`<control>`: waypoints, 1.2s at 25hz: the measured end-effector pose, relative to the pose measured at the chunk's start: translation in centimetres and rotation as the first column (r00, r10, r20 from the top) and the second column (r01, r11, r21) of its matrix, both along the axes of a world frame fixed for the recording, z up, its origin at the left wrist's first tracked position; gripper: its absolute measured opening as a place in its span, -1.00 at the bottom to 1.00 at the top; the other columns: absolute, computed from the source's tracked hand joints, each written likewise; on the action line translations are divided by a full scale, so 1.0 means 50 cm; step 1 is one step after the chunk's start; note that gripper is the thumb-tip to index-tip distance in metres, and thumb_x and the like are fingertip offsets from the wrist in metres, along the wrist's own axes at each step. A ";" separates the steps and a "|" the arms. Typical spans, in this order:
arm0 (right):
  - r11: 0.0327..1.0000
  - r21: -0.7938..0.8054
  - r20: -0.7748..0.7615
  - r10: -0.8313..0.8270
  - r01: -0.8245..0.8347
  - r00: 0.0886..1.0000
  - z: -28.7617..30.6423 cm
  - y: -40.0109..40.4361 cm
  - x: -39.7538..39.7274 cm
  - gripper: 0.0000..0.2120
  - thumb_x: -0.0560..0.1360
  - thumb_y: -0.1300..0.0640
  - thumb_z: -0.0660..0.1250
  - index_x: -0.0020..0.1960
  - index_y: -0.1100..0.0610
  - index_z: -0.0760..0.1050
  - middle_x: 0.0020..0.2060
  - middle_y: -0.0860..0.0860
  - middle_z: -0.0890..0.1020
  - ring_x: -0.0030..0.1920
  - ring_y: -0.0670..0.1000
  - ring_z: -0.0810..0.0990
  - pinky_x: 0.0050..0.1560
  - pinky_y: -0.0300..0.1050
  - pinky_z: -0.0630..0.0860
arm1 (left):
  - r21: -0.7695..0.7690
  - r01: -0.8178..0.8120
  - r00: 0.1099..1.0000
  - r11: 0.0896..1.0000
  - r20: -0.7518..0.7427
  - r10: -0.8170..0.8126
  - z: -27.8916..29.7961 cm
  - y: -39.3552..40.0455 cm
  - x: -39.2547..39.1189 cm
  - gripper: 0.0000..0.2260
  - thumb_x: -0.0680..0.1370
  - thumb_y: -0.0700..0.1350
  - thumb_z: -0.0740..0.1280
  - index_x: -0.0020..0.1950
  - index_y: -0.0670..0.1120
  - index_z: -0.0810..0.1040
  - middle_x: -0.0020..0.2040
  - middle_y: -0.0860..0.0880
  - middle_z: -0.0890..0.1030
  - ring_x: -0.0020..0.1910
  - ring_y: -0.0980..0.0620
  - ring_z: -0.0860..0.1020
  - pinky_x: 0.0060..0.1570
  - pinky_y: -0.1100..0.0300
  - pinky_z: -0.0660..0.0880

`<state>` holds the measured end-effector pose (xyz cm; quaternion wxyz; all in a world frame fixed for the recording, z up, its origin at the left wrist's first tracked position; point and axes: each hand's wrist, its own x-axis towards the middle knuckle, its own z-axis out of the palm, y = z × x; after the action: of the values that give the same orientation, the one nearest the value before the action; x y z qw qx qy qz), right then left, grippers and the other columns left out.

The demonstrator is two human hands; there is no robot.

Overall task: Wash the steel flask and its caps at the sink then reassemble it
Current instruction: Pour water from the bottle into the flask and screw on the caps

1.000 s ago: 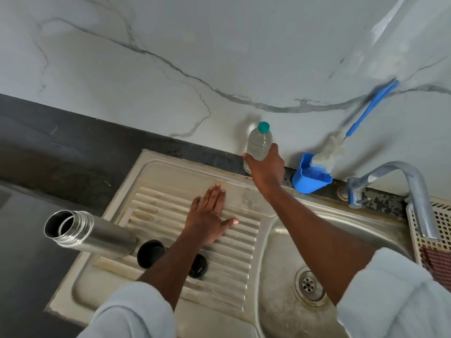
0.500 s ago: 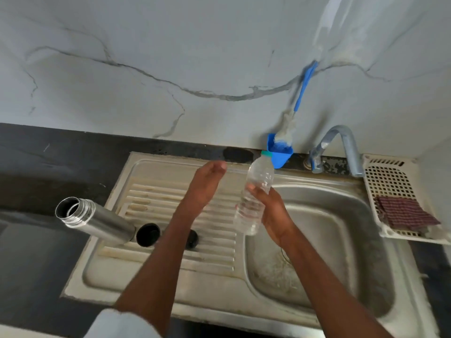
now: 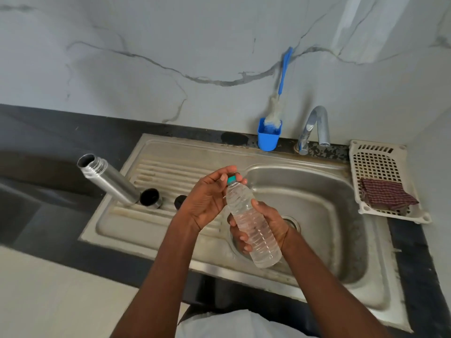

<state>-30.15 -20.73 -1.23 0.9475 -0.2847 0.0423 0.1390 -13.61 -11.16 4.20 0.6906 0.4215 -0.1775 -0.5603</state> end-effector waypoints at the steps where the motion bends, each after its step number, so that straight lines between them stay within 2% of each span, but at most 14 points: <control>1: 0.999 -0.028 -0.035 0.021 -0.022 0.999 -0.002 0.006 -0.006 -0.41 0.51 -0.25 0.40 0.15 0.29 0.47 -0.21 0.18 0.59 -0.30 0.16 0.62 -0.19 -0.03 0.55 | 0.026 -0.071 0.998 0.997 0.000 0.071 -0.005 0.014 -0.013 -0.80 0.64 -0.19 0.31 0.20 -0.19 0.66 0.08 -0.19 0.67 0.21 -0.21 0.63 0.32 -0.12 0.54; 3: 0.991 -0.128 -0.153 0.018 -0.038 0.988 0.001 0.018 -0.017 -0.43 0.45 -0.20 0.50 0.13 0.28 0.49 -0.19 0.19 0.60 -0.26 0.14 0.60 -0.16 0.01 0.57 | 0.096 -0.211 0.976 0.973 0.076 0.204 -0.007 0.044 -0.036 -0.84 0.61 -0.19 0.34 0.09 -0.20 0.69 0.01 -0.19 0.70 0.12 -0.18 0.66 0.21 -0.02 0.61; 5: 0.917 -0.395 -0.239 -0.053 -0.047 0.969 0.010 0.031 -0.016 -0.45 0.39 -0.15 0.59 0.12 0.24 0.54 -0.15 0.22 0.64 -0.22 0.17 0.63 -0.07 0.09 0.61 | 0.158 -0.347 0.932 0.925 0.166 0.321 -0.009 0.073 -0.054 -0.87 0.61 -0.22 0.37 0.05 -0.23 0.70 -0.01 -0.19 0.72 0.08 -0.14 0.68 0.12 0.08 0.64; 8: 0.593 -0.805 -0.196 -0.265 -0.001 0.944 0.027 0.073 0.006 -0.61 0.39 -0.01 0.64 0.12 0.05 0.59 -0.09 0.03 0.74 -0.09 0.08 0.72 0.00 0.02 0.67 | 0.250 -0.585 0.793 0.772 0.377 0.478 -0.014 0.113 -0.071 -0.87 0.52 -0.20 0.52 0.05 -0.20 0.75 0.01 -0.16 0.77 0.07 -0.03 0.71 0.22 0.08 0.59; 10: 0.349 -0.937 -0.137 -0.378 0.004 0.916 0.027 0.102 0.018 -0.51 0.33 -0.08 0.66 0.16 -0.09 0.53 -0.04 -0.12 0.70 -0.04 -0.04 0.69 -0.10 -0.14 0.60 | 0.288 -0.693 0.706 0.660 0.454 0.543 -0.018 0.132 -0.077 -0.87 0.49 -0.20 0.57 0.01 -0.18 0.77 -0.02 -0.13 0.77 -0.04 0.03 0.69 0.12 0.05 0.58; 12: 0.122 -0.991 -0.104 -0.414 -0.058 0.904 0.015 0.122 0.028 -0.41 0.28 -0.21 0.62 0.21 -0.13 0.47 0.01 -0.17 0.66 -0.02 -0.06 0.64 -0.13 -0.11 0.51 | 0.276 -0.759 0.637 0.590 0.504 0.583 -0.020 0.145 -0.078 -0.91 0.48 -0.20 0.59 -0.05 -0.17 0.76 -0.09 -0.08 0.76 -0.13 0.04 0.66 0.03 0.07 0.61; 16: -0.102 -0.988 -0.062 -0.437 -0.117 0.898 0.009 0.148 0.046 -0.41 0.32 -0.19 0.59 0.24 -0.12 0.42 0.03 -0.15 0.65 0.01 -0.01 0.63 -0.08 -0.07 0.52 | 0.156 -0.842 0.440 0.516 0.751 0.492 -0.030 0.163 -0.060 -0.91 0.46 -0.11 0.62 -0.14 -0.07 0.74 -0.21 0.05 0.74 -0.19 0.15 0.69 -0.10 0.31 0.58; 17: -0.123 -0.987 -0.042 -0.443 -0.107 0.895 0.006 0.153 0.049 -0.41 0.33 -0.17 0.59 0.24 -0.11 0.42 0.02 -0.15 0.65 0.01 -0.01 0.63 -0.06 -0.07 0.54 | 0.128 -0.852 0.403 0.507 0.778 0.481 -0.038 0.171 -0.052 -0.91 0.47 -0.09 0.61 -0.14 -0.05 0.73 -0.23 0.07 0.73 -0.21 0.16 0.68 -0.14 0.33 0.57; 19: -0.094 -0.993 -0.018 -0.474 -0.071 0.880 0.001 0.161 0.057 -0.42 0.34 -0.11 0.61 0.24 -0.10 0.41 -0.02 -0.16 0.60 -0.01 -0.02 0.62 -0.06 -0.09 0.54 | 0.140 -0.857 0.387 0.497 0.811 0.439 -0.065 0.194 -0.027 -0.88 0.54 0.01 0.55 -0.12 0.00 0.71 -0.28 0.08 0.72 -0.25 0.12 0.68 -0.16 0.23 0.59; 22: 0.001 -1.000 0.012 -0.525 0.015 0.851 -0.006 0.164 0.074 -0.44 0.33 -0.05 0.64 0.20 -0.09 0.42 -0.02 -0.15 0.61 0.00 -0.04 0.63 -0.03 -0.11 0.58 | 0.336 -0.798 0.495 0.500 0.839 0.226 -0.128 0.229 0.009 -0.72 0.59 0.15 0.46 -0.23 0.02 0.66 -0.38 0.03 0.66 -0.32 0.02 0.65 -0.25 0.11 0.53; 24: 0.016 -0.998 0.043 -0.530 0.061 0.847 -0.005 0.176 0.091 -0.46 0.32 -0.01 0.66 0.17 -0.09 0.44 -0.03 -0.16 0.64 -0.04 -0.09 0.64 -0.10 -0.22 0.54 | 0.456 -0.742 0.559 0.491 0.826 0.077 -0.164 0.249 0.026 -0.68 0.57 0.13 0.49 -0.32 0.01 0.61 -0.38 0.02 0.62 -0.28 -0.02 0.61 -0.30 0.13 0.44; 26: 0.043 -0.994 0.059 -0.543 0.098 0.838 -0.004 0.189 0.107 -0.49 0.30 0.00 0.66 0.12 -0.10 0.46 -0.05 -0.17 0.66 -0.07 -0.16 0.64 -0.13 -0.26 0.53 | 0.521 -0.700 0.590 0.488 0.807 -0.016 -0.196 0.261 0.041 -0.72 0.54 0.06 0.54 -0.31 -0.01 0.65 -0.32 0.03 0.64 -0.24 -0.03 0.62 -0.23 0.13 0.46; 28: 0.065 -0.992 0.056 -0.559 0.111 0.827 -0.007 0.207 0.124 -0.51 0.29 0.01 0.66 0.09 -0.09 0.47 -0.06 -0.15 0.68 -0.07 -0.18 0.65 -0.09 -0.19 0.58 | 0.561 -0.659 0.596 0.500 0.796 -0.106 -0.219 0.271 0.055 -0.81 0.51 0.02 0.55 -0.26 0.01 0.66 -0.27 0.07 0.65 -0.19 -0.01 0.62 -0.15 0.10 0.53; 30: 0.077 -0.991 0.050 -0.568 0.113 0.822 -0.009 0.223 0.139 -0.52 0.29 0.02 0.65 0.08 -0.07 0.47 -0.07 -0.14 0.68 -0.07 -0.15 0.66 -0.03 -0.08 0.63 | 0.588 -0.629 0.576 0.508 0.792 -0.204 -0.229 0.278 0.059 -0.84 0.49 0.02 0.54 -0.22 0.02 0.63 -0.24 0.11 0.64 -0.20 0.05 0.59 -0.17 0.09 0.51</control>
<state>-23.21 -9.57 -1.69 0.5190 -0.7701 0.3560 -0.1038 -10.64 2.75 -7.25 0.3191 0.9148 -0.1096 -0.2219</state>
